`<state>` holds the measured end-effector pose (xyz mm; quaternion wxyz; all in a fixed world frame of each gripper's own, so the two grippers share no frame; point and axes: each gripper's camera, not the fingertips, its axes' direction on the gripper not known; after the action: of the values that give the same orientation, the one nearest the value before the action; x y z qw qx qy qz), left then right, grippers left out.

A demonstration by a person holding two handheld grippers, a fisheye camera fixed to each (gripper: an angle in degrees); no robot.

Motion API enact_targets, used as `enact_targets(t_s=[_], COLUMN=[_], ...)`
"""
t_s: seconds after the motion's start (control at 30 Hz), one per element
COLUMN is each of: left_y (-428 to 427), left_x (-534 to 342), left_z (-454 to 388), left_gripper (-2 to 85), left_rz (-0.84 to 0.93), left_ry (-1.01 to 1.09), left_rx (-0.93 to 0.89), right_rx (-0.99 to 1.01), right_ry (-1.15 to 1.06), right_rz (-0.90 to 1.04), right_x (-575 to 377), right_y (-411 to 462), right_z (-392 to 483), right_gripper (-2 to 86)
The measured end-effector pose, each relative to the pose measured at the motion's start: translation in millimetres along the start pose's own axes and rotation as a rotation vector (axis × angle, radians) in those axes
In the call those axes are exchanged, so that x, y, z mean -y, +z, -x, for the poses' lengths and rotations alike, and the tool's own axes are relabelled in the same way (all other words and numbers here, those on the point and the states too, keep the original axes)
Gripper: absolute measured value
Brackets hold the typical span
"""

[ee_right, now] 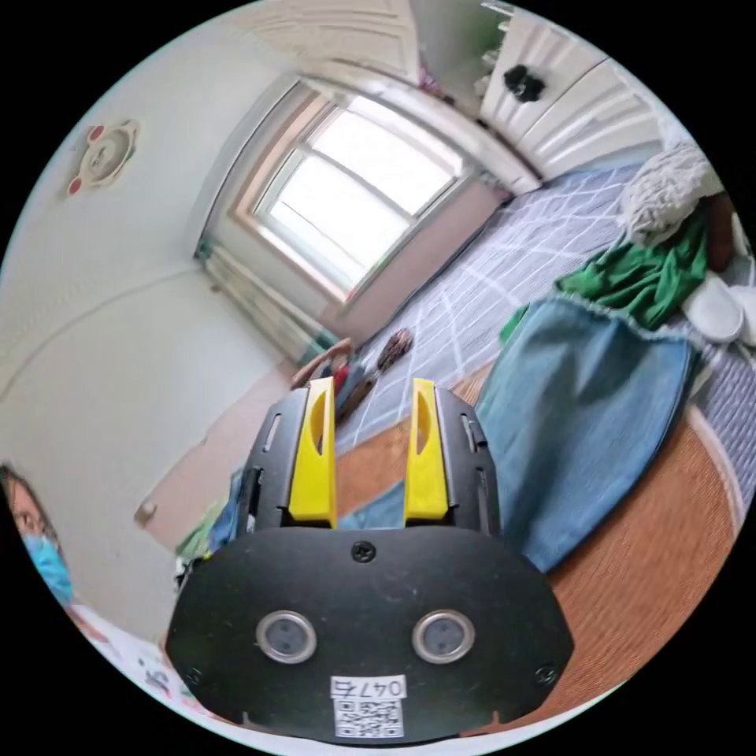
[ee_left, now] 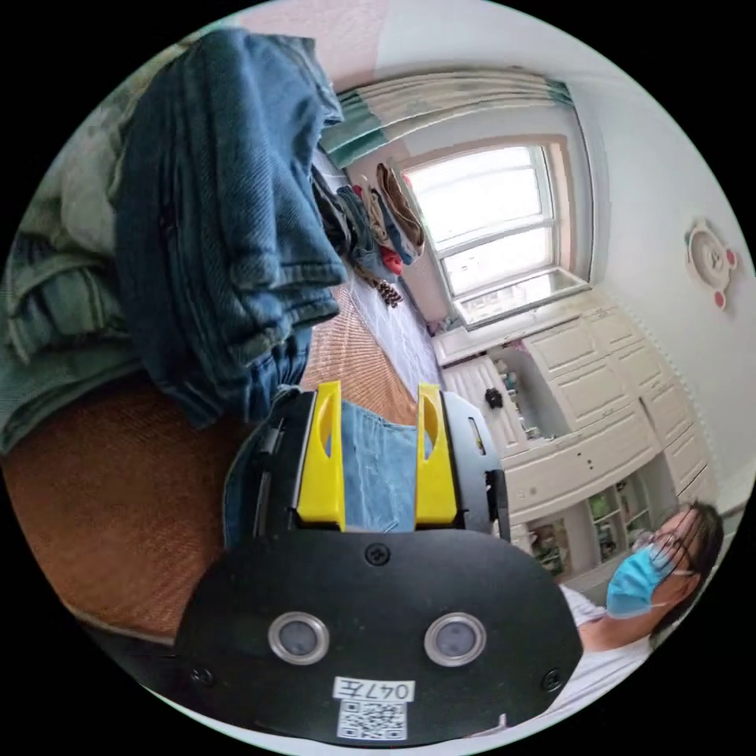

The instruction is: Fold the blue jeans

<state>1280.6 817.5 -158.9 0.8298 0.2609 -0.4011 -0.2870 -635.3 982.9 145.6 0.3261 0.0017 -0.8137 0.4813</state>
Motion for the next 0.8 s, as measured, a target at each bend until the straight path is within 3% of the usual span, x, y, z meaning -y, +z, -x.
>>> enact_targets(t_s=[0.17, 0.27, 0.43, 0.47, 0.6, 0.73, 0.8], left_y=[-34, -50, -42, -38, -4, 15, 8], left_x=[-57, -87, -115, -119, -117, -110, -89], left_z=[-37, -46, -40, -36, -19, -30, -39], left_gripper=[13.3, 13.5, 15.6, 16.1, 16.0, 7.5, 5.5], left_rz=[0.093, 0.154, 0.276, 0.273, 0.294, 0.286, 0.247], left_ry=[0.146, 0.246, 0.346, 0.362, 0.391, 0.471, 0.475], left_rx=[0.098, 0.149, 0.257, 0.265, 0.226, 0.241, 0.142], right_rx=[0.193, 0.188, 0.180, 0.105, 0.126, 0.187, 0.222], right_ry=[-0.051, -0.143, -0.246, -0.245, -0.213, -0.198, -0.198], right_rz=[0.373, 0.602, 0.785, 0.875, 0.867, 0.802, 0.748], right_x=[-128, -180, -201, -202, -180, -139, -111], right_y=[4, 9, 45, 69, 98, 120, 127], right_z=[51, 82, 128, 131, 135, 155, 170], right_gripper=[5.9, 5.1, 4.9, 3.9, 0.4, -1.1, -1.1])
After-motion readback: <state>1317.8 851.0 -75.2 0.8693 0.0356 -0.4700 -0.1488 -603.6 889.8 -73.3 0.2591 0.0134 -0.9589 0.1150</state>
